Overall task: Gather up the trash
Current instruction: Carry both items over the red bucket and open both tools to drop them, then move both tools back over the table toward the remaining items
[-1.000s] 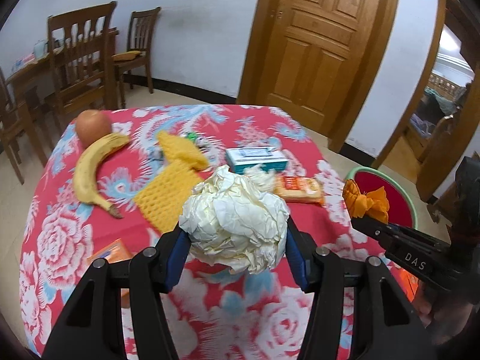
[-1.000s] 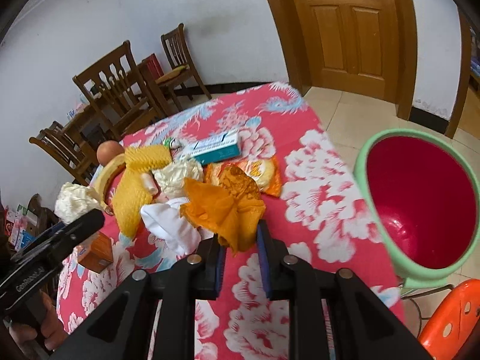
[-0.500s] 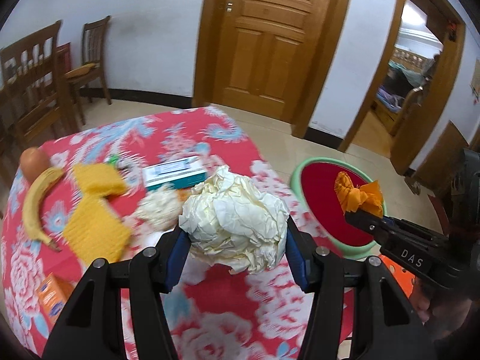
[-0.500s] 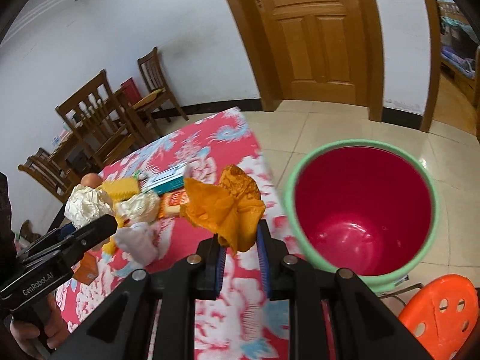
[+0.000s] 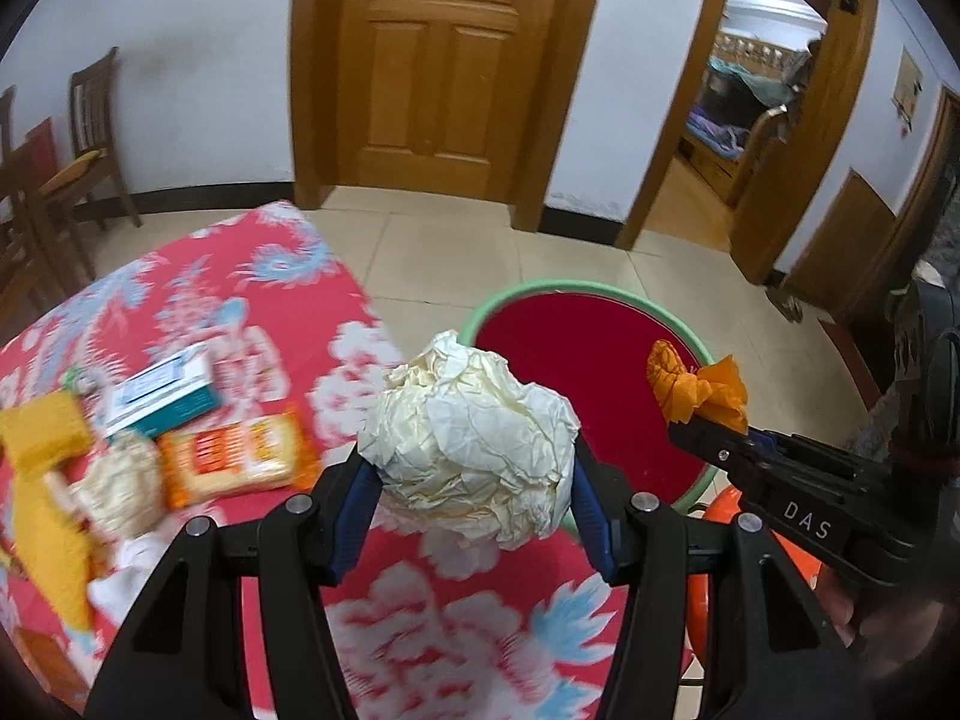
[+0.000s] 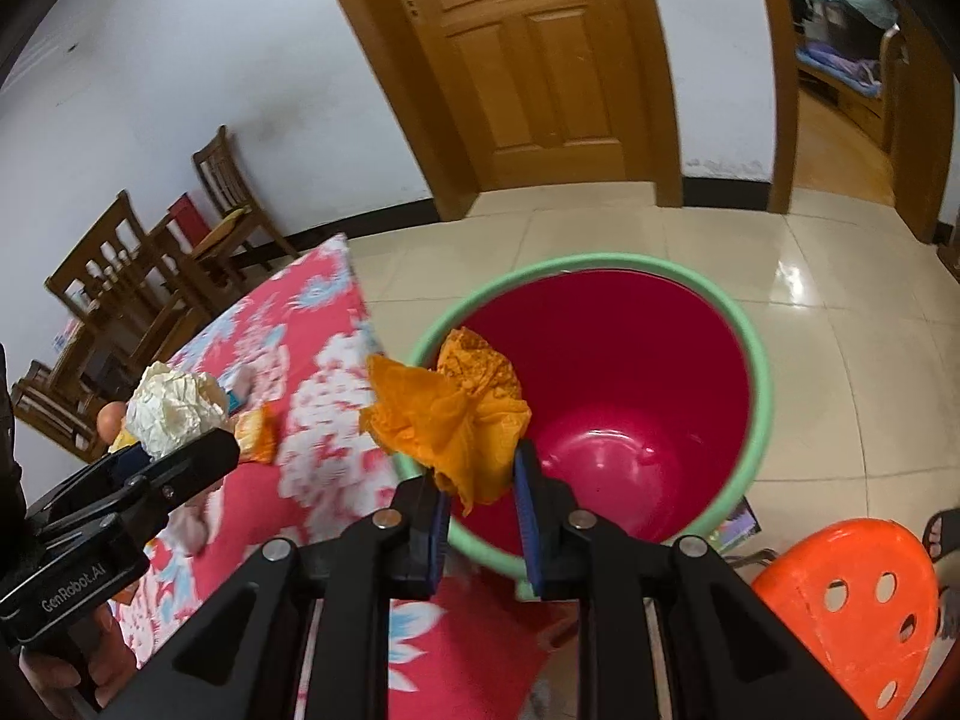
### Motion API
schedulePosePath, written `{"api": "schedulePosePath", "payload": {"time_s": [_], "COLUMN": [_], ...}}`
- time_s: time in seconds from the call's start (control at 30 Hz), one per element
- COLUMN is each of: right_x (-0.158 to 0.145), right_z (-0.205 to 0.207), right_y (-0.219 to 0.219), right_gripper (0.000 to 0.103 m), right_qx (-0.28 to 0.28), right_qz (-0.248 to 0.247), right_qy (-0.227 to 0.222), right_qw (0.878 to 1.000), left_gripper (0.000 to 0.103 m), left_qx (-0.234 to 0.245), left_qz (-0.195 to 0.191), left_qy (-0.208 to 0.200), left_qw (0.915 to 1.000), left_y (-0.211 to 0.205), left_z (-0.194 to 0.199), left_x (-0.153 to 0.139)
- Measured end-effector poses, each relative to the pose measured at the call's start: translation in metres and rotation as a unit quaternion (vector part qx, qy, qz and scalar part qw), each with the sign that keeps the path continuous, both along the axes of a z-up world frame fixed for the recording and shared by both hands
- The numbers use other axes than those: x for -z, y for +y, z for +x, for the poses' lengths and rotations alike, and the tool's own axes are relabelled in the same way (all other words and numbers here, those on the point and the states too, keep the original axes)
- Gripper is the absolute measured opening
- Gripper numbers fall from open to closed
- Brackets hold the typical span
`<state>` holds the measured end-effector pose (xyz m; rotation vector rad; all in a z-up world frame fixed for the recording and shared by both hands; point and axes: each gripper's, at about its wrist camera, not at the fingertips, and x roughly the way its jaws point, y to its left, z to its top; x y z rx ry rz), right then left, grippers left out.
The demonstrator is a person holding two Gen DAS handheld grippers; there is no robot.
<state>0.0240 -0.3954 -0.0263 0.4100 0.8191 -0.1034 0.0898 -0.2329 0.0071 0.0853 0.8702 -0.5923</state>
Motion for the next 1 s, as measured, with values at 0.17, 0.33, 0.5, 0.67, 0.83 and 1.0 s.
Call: {"api": "schedulePosePath", "payload": {"time_s": [0.17, 0.33, 0.5, 0.67, 0.83, 1.0], "right_x": [0.013, 0.022, 0.028, 0.033, 0.036, 0.031], "right_z": [0.003, 0.001, 0.002, 0.002, 0.0, -0.006], "right_y": [-0.024, -0.043, -0.056, -0.062, -0.065, -0.065], "right_gripper": [0.023, 0.027, 0.027, 0.038, 0.044, 0.052], "right_qx": [0.015, 0.03, 0.041, 0.045, 0.05, 0.053], "right_qz": [0.01, 0.019, 0.025, 0.033, 0.046, 0.054], "right_qy": [0.014, 0.024, 0.028, 0.028, 0.025, 0.017], "right_qw": [1.0, 0.999, 0.998, 0.998, 0.997, 0.997], "left_gripper": [0.059, 0.059, 0.064, 0.07, 0.079, 0.079], "left_qx": [0.025, 0.038, 0.035, 0.029, 0.016, 0.005], "left_qz": [0.015, 0.03, 0.038, 0.039, 0.032, 0.023], "left_qy": [0.012, 0.028, 0.032, 0.028, 0.02, 0.015], "left_qw": [0.9995, 0.9985, 0.9981, 0.9985, 0.9992, 0.9996], "left_y": [-0.034, -0.06, -0.068, -0.067, -0.058, -0.045], "left_z": [0.008, 0.017, 0.021, 0.023, 0.024, 0.022], "left_x": [0.015, 0.032, 0.038, 0.036, 0.03, 0.021]}}
